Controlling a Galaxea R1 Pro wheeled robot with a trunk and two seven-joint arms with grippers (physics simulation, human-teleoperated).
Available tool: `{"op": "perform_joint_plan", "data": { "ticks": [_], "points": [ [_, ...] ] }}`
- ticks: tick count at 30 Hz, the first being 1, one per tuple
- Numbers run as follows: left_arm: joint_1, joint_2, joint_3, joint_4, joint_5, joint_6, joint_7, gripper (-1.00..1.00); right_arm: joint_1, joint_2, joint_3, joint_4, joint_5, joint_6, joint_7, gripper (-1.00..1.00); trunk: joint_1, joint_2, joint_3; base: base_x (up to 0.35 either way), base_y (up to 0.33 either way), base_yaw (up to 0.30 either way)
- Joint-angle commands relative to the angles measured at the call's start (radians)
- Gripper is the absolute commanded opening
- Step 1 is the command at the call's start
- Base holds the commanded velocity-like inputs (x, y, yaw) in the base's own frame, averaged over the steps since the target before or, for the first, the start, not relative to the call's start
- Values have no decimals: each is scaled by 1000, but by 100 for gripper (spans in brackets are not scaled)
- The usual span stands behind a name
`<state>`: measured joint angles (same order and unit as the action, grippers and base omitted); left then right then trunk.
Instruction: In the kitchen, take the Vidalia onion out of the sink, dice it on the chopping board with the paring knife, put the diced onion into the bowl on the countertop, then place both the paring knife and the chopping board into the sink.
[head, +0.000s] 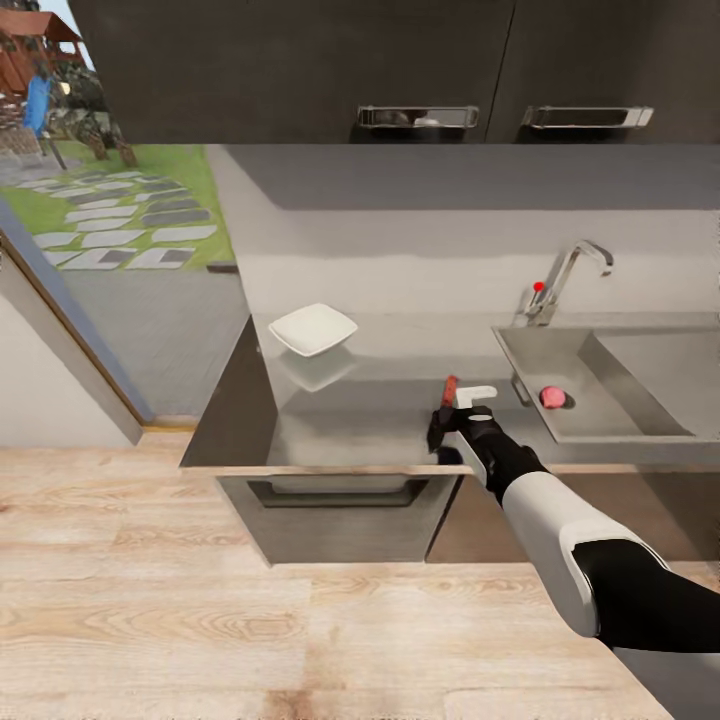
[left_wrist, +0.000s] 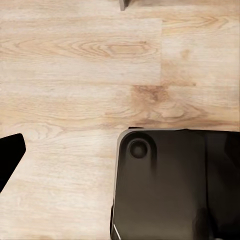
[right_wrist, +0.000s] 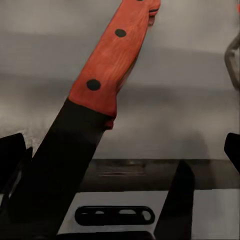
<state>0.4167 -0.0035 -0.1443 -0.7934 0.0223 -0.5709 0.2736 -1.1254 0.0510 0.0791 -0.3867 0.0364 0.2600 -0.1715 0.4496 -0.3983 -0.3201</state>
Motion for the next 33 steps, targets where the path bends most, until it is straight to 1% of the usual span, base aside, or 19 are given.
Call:
{"op": "perform_joint_plan", "data": {
  "ticks": [1,8,19,33],
  "points": [
    [0,0,-3,-1,2,-1,6,100,-1,0,7,-1,4,8,-5,100,0,-2,-2,-60,0,0],
    [1,0,0,-3,2,1,7,100,-1,0,7,-1,4,8,-5,100,0,-2,-2,20,12,0],
    [0,0,-1,-2,3,1,7,100,-1,0,7,-1,4,8,-5,100,0,-2,-2,185,139,0],
    [0,-1,-1,5,2,2,6,100,-1,1,7,-1,4,8,-5,100,0,-2,-2,15,6,0]
  ]
}}
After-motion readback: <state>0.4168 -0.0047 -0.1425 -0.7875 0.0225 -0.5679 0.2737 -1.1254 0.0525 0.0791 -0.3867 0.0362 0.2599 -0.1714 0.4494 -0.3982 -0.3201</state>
